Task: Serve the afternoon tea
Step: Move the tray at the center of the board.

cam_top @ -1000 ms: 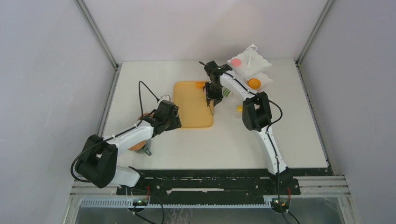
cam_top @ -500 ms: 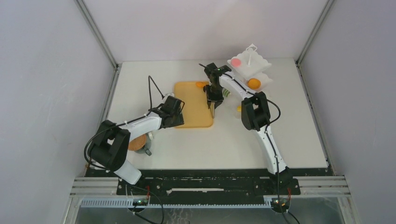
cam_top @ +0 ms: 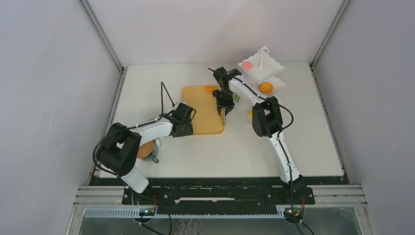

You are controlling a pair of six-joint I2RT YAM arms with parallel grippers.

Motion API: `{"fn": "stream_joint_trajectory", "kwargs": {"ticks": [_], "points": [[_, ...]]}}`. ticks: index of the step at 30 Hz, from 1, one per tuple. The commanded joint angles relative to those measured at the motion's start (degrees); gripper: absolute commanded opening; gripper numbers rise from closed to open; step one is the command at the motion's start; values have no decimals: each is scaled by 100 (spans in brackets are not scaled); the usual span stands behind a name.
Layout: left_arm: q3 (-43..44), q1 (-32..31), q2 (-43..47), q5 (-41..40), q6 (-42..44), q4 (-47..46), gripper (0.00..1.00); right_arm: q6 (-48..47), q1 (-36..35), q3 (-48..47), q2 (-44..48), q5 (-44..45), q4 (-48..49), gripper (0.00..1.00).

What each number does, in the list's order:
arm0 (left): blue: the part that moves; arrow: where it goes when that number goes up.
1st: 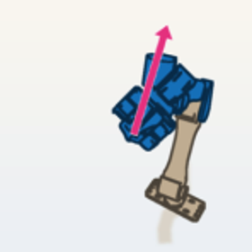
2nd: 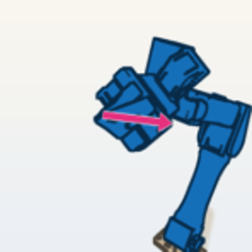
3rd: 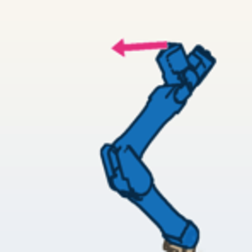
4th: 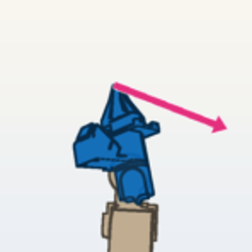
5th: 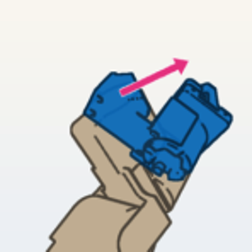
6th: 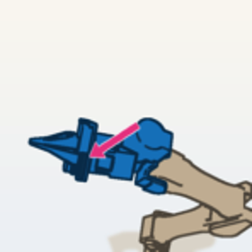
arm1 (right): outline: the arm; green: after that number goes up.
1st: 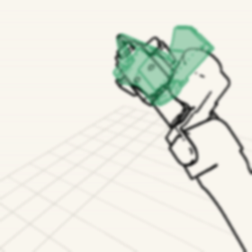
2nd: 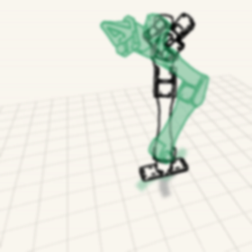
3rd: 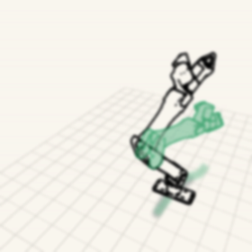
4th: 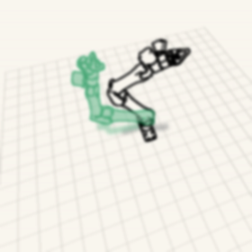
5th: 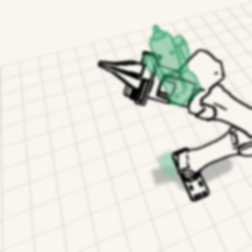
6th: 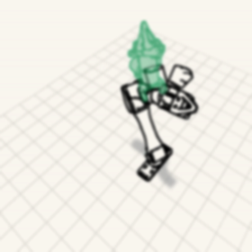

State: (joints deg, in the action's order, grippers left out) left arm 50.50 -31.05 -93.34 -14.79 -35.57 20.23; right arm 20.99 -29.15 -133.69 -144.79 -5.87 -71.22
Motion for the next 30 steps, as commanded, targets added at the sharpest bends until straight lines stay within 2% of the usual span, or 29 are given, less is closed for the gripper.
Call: {"fn": "stream_joint_trajectory", "kwargs": {"ticks": [1,7,19,25,30], "points": [[26,-106,51,188,-66,363,57,-43,-114,-237,135,94,-147,43],[-235,-205,215,323,-183,569,57,-43,-215,-288,274,190,-326,43],[-659,-422,573,435,-270,587,57,95,-368,61,1054,1095,-115,41],[-799,-511,674,466,-272,566,57,149,-504,265,1387,1247,-59,40],[-895,-549,774,469,-438,537,57,221,-642,356,1445,1025,-142,40]]}}
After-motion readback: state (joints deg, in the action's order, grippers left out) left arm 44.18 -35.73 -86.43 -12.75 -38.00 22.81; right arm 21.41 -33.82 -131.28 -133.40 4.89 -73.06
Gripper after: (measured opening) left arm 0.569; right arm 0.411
